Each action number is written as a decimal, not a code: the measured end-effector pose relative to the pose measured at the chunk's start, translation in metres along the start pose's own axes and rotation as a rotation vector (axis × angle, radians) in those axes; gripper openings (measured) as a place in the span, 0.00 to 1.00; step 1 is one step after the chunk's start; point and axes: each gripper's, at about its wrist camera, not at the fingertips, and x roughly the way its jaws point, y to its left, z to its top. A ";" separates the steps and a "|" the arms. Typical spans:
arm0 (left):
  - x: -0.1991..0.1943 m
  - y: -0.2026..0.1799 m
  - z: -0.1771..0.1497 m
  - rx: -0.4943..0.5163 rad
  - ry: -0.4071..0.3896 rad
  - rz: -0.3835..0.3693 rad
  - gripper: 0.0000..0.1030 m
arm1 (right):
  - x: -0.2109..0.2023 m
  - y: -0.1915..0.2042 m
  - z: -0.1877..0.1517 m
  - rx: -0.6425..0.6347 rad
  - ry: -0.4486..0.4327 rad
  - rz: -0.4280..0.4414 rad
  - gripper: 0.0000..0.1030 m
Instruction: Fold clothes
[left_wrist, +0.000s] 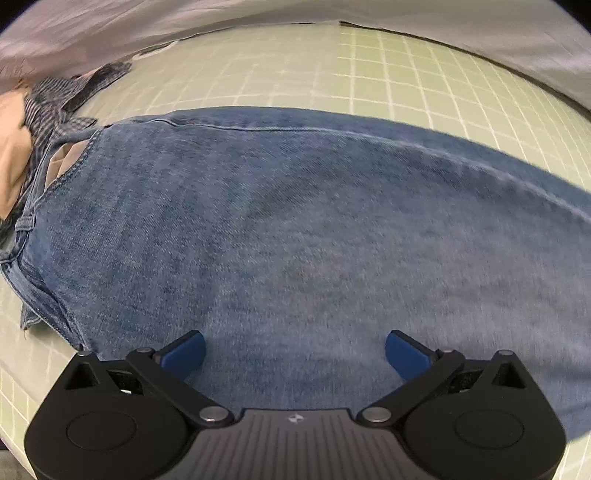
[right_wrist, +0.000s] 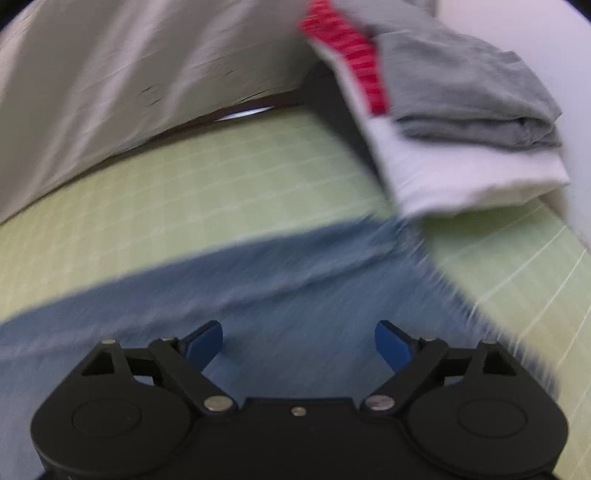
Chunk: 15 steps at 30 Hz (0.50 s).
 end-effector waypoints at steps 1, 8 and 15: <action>-0.002 0.000 -0.003 0.013 -0.004 -0.005 1.00 | -0.006 0.009 -0.011 -0.019 0.010 0.007 0.89; -0.010 0.019 -0.029 0.053 -0.035 -0.091 1.00 | -0.045 0.041 -0.072 -0.037 0.035 0.010 0.99; -0.035 0.070 -0.046 -0.057 -0.138 -0.267 1.00 | -0.060 0.059 -0.092 -0.056 0.026 -0.023 1.00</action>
